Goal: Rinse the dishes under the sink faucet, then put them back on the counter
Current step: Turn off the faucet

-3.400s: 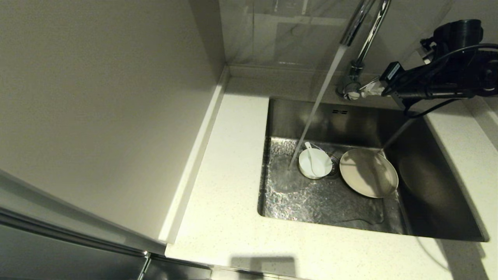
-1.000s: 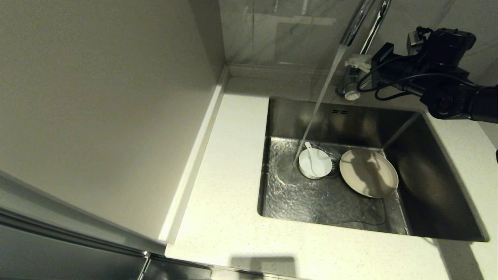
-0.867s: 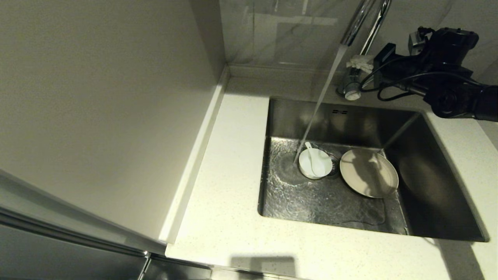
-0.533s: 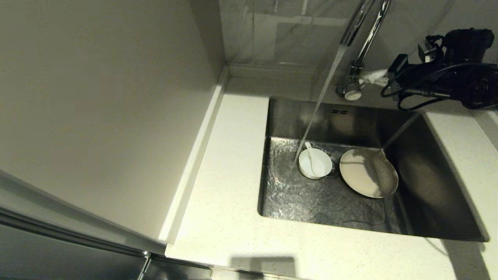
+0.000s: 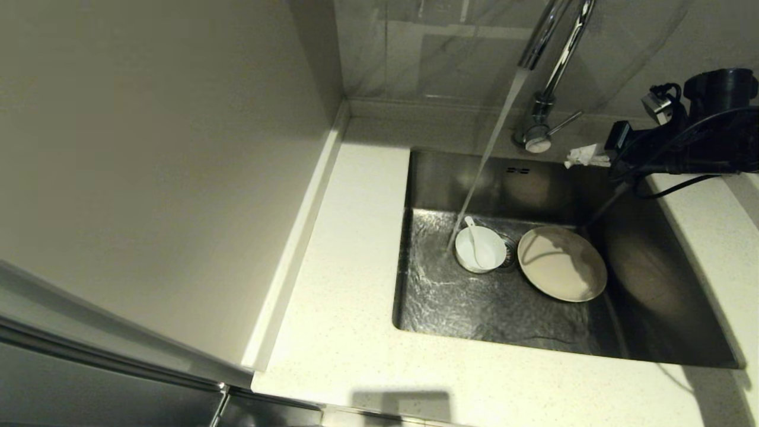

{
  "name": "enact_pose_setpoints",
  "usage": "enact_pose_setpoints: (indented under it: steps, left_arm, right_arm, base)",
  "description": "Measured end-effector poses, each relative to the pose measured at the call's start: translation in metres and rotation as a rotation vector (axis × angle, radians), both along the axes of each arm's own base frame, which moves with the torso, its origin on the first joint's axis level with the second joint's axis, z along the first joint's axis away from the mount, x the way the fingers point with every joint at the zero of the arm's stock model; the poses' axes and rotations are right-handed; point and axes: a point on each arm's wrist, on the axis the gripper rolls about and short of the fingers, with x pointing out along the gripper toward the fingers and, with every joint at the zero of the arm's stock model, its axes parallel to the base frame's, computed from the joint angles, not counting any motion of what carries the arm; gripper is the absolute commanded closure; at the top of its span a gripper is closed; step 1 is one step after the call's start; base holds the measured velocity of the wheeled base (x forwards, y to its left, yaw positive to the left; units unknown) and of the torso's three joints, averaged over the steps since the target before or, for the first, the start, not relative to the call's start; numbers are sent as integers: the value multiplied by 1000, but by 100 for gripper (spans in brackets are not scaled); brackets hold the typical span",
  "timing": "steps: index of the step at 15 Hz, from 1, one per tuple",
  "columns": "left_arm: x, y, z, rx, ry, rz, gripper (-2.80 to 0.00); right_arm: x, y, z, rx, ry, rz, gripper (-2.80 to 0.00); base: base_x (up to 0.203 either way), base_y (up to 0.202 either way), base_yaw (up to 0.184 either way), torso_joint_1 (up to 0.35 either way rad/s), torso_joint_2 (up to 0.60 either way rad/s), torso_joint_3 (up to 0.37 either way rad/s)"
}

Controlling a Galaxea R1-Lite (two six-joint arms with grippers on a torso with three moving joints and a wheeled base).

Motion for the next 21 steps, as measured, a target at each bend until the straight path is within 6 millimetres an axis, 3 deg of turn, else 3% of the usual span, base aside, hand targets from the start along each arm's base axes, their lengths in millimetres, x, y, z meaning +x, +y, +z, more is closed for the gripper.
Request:
enact_pose_setpoints:
  steps: [6, 21]
  left_arm:
    - [0, 0, 0, 0, 0, 0, 0]
    - [0, 0, 0, 0, 0, 0, 0]
  right_arm:
    - [5, 1, 22, 112, -93, 7, 0]
    - [16, 12, 15, 123, -105, 63, 0]
  base:
    - [0, 0, 0, 0, 0, 0]
    - [0, 0, 0, 0, 0, 0]
